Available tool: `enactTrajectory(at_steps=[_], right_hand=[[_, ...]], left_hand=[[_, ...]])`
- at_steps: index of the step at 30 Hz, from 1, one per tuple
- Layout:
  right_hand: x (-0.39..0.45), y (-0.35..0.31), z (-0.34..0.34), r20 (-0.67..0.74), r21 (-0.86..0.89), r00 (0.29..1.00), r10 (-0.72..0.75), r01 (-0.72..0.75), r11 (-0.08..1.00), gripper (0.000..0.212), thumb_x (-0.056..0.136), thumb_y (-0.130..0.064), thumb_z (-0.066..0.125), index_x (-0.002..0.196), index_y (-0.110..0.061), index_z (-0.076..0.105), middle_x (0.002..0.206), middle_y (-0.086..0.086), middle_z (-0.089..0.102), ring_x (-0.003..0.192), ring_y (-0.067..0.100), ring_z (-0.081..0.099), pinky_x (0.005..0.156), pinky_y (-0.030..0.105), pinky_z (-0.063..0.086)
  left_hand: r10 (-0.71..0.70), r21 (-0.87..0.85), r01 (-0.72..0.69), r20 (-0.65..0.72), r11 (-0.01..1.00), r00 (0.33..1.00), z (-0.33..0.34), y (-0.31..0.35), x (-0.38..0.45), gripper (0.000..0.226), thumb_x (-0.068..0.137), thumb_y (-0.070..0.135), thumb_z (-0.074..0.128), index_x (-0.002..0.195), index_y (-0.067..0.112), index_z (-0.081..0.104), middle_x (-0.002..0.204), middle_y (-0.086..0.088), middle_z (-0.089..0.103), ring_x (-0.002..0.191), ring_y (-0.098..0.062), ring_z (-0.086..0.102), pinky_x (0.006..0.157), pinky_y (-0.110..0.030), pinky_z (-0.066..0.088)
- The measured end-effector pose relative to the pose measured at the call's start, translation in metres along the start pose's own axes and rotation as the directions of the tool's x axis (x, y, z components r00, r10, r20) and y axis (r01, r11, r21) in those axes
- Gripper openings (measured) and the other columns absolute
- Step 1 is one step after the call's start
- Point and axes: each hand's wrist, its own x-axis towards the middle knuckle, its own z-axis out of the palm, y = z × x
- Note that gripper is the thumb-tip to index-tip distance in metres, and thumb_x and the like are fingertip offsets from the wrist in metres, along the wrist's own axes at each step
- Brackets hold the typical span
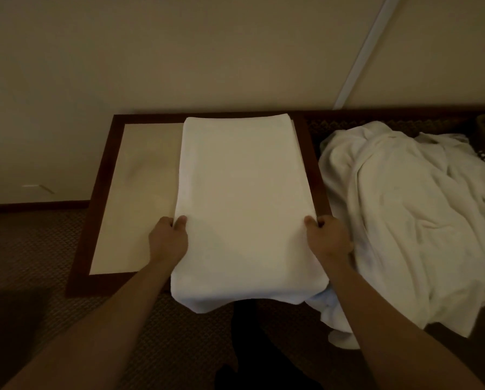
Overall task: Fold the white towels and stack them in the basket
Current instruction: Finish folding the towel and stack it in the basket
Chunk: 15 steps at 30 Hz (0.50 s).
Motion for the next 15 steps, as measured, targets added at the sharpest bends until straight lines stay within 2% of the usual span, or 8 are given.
enactTrajectory(at_steps=[2,5,7,8,9,11,13,15], right_hand=[[-0.002,-0.001,0.003,0.011,-0.06,0.999,0.035,-0.034,0.998,0.036,0.09,-0.05,0.048,0.072,-0.02,0.056,0.074,0.001,0.062,0.079,0.027,0.063,0.08,0.04,0.052],[0.011,-0.01,0.01,0.045,-0.053,0.998,0.041,-0.039,0.998,0.045,0.079,-0.065,0.039,0.07,-0.023,0.052,0.08,0.003,0.064,0.085,0.031,0.061,0.088,0.047,0.052],[0.031,-0.016,0.014,0.07,-0.04,0.998,0.001,0.002,0.999,0.054,0.078,-0.076,0.037,0.07,-0.024,0.052,0.082,0.002,0.064,0.084,0.031,0.061,0.085,0.048,0.053],[0.04,-0.019,0.014,0.076,-0.018,0.997,-0.009,0.01,1.0,0.053,0.081,-0.075,0.04,0.072,-0.024,0.053,0.082,0.002,0.064,0.083,0.03,0.062,0.083,0.047,0.054],[0.045,-0.023,0.012,0.06,0.042,0.998,-0.013,0.01,0.999,0.048,0.086,-0.069,0.048,0.074,-0.023,0.054,0.08,0.002,0.064,0.081,0.03,0.062,0.08,0.045,0.054],[0.049,-0.025,0.013,0.0,0.155,1.0,-0.017,0.017,0.988,0.035,0.095,-0.048,0.058,0.078,-0.017,0.059,0.077,0.005,0.063,0.077,0.03,0.062,0.072,0.039,0.052],[0.05,-0.023,0.02,-0.028,0.133,1.0,-0.005,0.009,0.991,0.032,0.098,-0.04,0.056,0.079,-0.015,0.059,0.073,0.003,0.061,0.072,0.028,0.06,0.067,0.034,0.047],[0.048,-0.022,0.027,-0.025,0.066,0.999,0.023,-0.021,0.998,0.031,0.096,-0.04,0.053,0.075,-0.018,0.056,0.072,0.002,0.06,0.071,0.028,0.061,0.067,0.035,0.049]], left_hand=[[0.037,0.04,-0.035,-0.056,0.999,0.998,0.005,-0.004,-0.002,0.036,0.104,0.039,0.048,0.115,0.006,0.059,0.097,-0.003,0.059,0.084,-0.02,0.053,0.075,-0.032,0.041],[0.016,-0.043,-0.02,-0.105,0.999,0.994,0.006,0.004,0.011,0.037,0.103,0.038,0.05,0.121,0.009,0.062,0.102,0.001,0.06,0.09,-0.02,0.055,0.079,-0.032,0.042],[0.011,-0.104,-0.017,-0.052,0.994,0.999,0.006,0.013,0.032,0.047,0.102,0.051,0.047,0.109,0.009,0.068,0.099,-0.003,0.067,0.091,-0.027,0.062,0.08,-0.036,0.048],[0.006,-0.129,-0.011,-0.037,0.992,0.999,0.005,0.019,0.042,0.053,0.1,0.055,0.047,0.099,0.007,0.069,0.093,-0.007,0.068,0.089,-0.032,0.064,0.078,-0.038,0.05],[0.0,-0.147,-0.005,-0.034,0.989,0.999,0.003,0.023,0.05,0.054,0.1,0.056,0.048,0.091,0.006,0.068,0.087,-0.009,0.068,0.087,-0.034,0.065,0.078,-0.04,0.052],[0.025,-0.116,-0.033,-0.071,0.993,0.997,0.003,0.028,0.059,0.046,0.101,0.05,0.05,0.09,0.008,0.066,0.086,-0.008,0.066,0.085,-0.032,0.063,0.079,-0.041,0.053],[0.104,-0.008,-0.105,-0.12,0.994,0.987,0.006,0.026,0.061,0.037,0.103,0.043,0.048,0.097,0.009,0.062,0.088,-0.006,0.065,0.084,-0.029,0.061,0.076,-0.037,0.048],[0.159,0.087,-0.147,-0.157,0.985,0.975,0.009,0.021,0.058,0.034,0.103,0.042,0.049,0.101,0.01,0.061,0.089,-0.007,0.065,0.082,-0.029,0.061,0.073,-0.036,0.047]])
